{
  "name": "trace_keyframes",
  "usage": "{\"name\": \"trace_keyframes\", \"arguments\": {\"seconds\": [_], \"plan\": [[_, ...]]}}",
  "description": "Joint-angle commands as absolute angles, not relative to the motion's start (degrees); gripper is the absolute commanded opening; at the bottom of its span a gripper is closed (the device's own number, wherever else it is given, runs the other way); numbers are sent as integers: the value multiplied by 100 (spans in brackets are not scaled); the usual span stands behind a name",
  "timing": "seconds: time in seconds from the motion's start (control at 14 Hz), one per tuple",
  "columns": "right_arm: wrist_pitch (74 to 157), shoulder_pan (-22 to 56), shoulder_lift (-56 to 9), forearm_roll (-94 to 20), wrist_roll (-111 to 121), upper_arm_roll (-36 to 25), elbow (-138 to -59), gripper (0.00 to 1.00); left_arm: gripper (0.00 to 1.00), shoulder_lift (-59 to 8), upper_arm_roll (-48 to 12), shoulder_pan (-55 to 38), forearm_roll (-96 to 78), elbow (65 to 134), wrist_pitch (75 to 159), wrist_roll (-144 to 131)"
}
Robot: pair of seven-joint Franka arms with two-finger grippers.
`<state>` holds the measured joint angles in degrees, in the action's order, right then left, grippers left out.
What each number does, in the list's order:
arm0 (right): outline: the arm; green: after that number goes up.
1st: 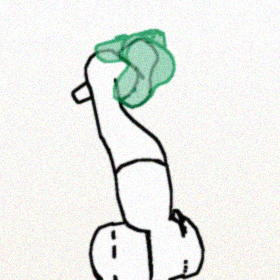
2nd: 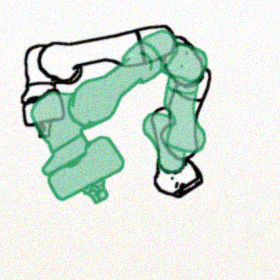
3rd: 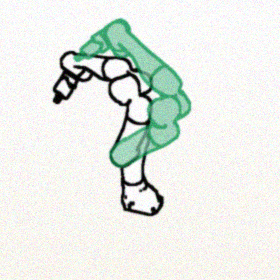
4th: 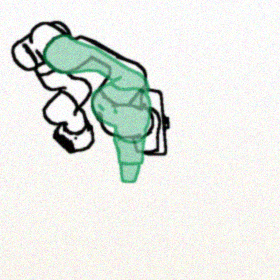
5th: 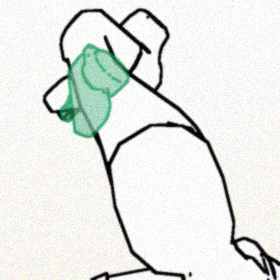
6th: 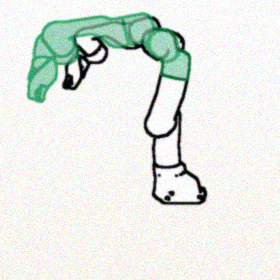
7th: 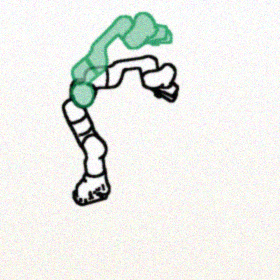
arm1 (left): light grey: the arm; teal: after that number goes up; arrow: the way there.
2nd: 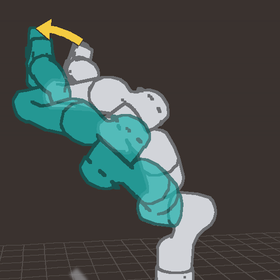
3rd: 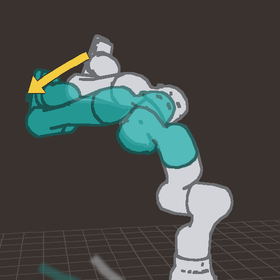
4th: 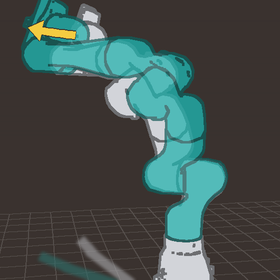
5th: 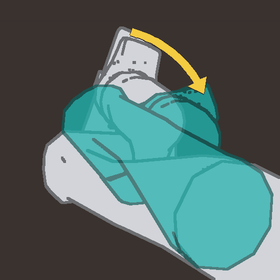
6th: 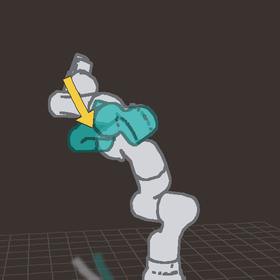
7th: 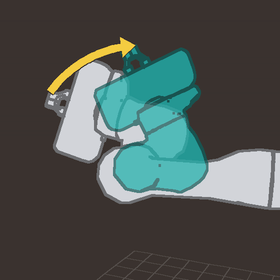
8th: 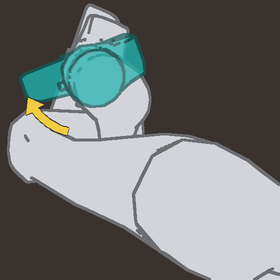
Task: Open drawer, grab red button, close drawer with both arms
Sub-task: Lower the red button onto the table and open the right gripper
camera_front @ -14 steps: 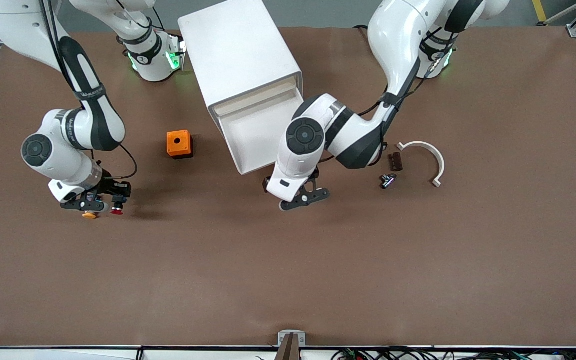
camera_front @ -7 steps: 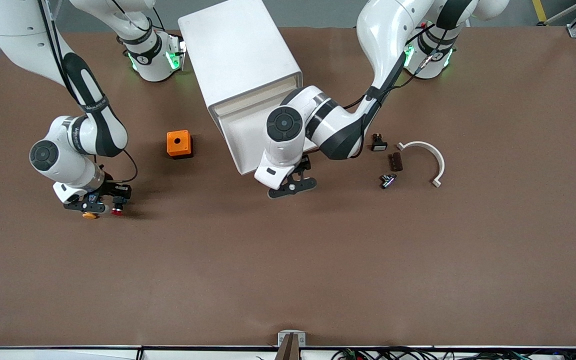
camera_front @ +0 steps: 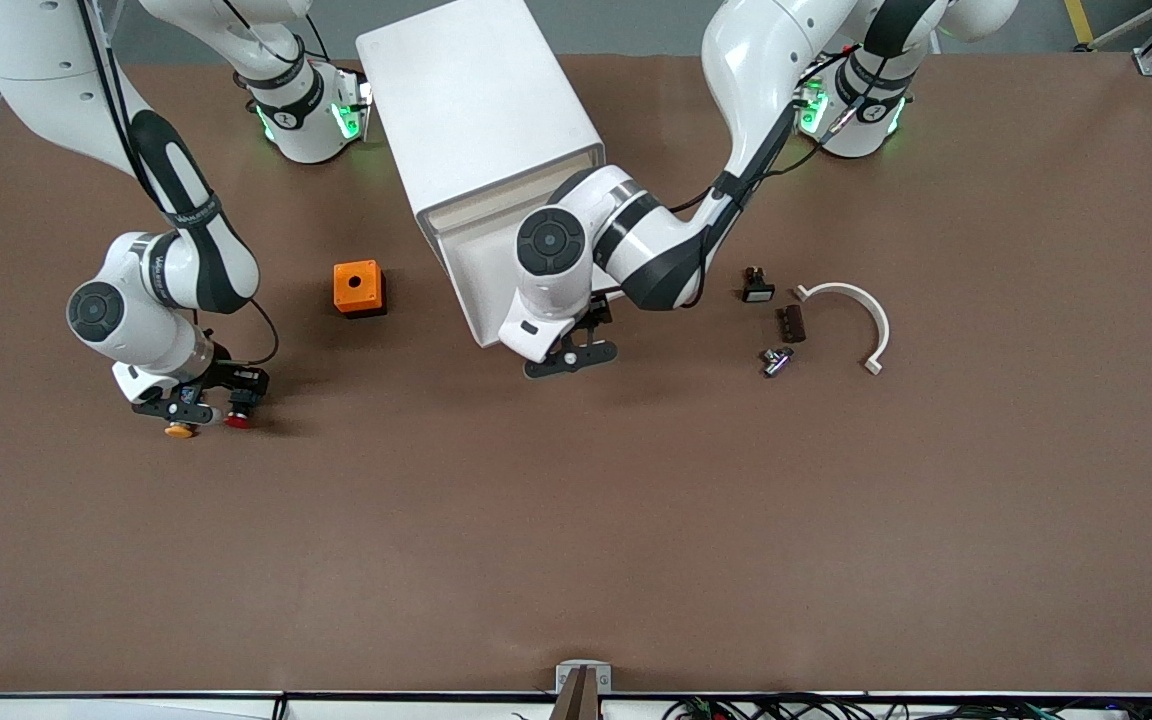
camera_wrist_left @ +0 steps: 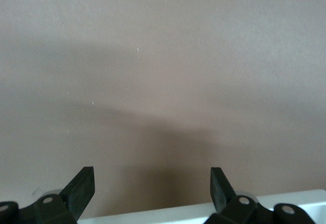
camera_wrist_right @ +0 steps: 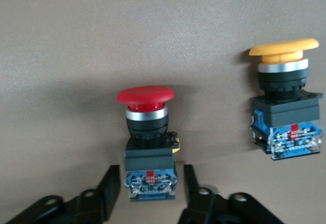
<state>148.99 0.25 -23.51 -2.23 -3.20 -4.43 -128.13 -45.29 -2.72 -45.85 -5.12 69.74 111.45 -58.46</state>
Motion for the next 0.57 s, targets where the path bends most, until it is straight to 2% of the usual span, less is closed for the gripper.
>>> {"name": "trace_keyframes", "arguments": {"seconds": [0.0, 0.21, 0.5], "plan": [[14924, 53, -2197, -211, -475, -413, -12911, 100, 100, -4245, -386, -4597, -466, 7216, 10864, -5915], [14636, 53, -2049, -211, -431, -404, -12728, 100, 100, -4201, -571, -4535, -492, 7207, 10557, -5906], [12740, 53, -1785, -211, -457, -404, -11850, 100, 100, -4210, -650, -4526, -922, 7225, 10433, -5915]]}}
